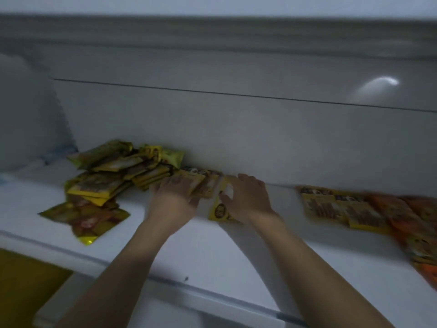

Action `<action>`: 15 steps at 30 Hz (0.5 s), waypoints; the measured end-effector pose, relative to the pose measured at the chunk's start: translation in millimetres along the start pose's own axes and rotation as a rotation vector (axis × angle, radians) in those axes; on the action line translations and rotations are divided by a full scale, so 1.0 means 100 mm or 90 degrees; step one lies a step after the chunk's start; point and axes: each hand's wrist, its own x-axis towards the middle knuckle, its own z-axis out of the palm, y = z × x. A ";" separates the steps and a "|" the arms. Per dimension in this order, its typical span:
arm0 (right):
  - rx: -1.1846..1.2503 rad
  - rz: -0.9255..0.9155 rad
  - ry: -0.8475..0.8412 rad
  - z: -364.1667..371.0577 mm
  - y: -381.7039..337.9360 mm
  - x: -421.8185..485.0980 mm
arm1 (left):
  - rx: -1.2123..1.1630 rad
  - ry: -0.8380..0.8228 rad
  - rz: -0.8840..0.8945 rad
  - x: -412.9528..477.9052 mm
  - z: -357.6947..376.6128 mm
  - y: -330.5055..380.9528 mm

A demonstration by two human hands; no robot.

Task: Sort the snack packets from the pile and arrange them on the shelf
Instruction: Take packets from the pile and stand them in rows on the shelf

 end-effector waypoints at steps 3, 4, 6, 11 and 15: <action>-0.006 -0.044 -0.006 0.15 -0.39 0.15 | 0.054 -0.026 -0.089 -0.07 -0.17 -0.44; -0.006 -0.055 -0.010 0.20 -0.51 0.21 | 0.073 -0.024 -0.106 -0.08 -0.20 -0.58; -0.023 -0.068 -0.018 0.30 -0.72 0.32 | 0.091 -0.019 -0.129 -0.11 -0.23 -0.79; -0.080 -0.032 -0.014 0.53 -1.00 0.49 | 0.097 -0.005 -0.092 -0.11 -0.16 -0.96; -0.117 -0.011 -0.011 0.64 -1.09 0.57 | 0.072 -0.027 -0.046 -0.06 -0.04 -0.93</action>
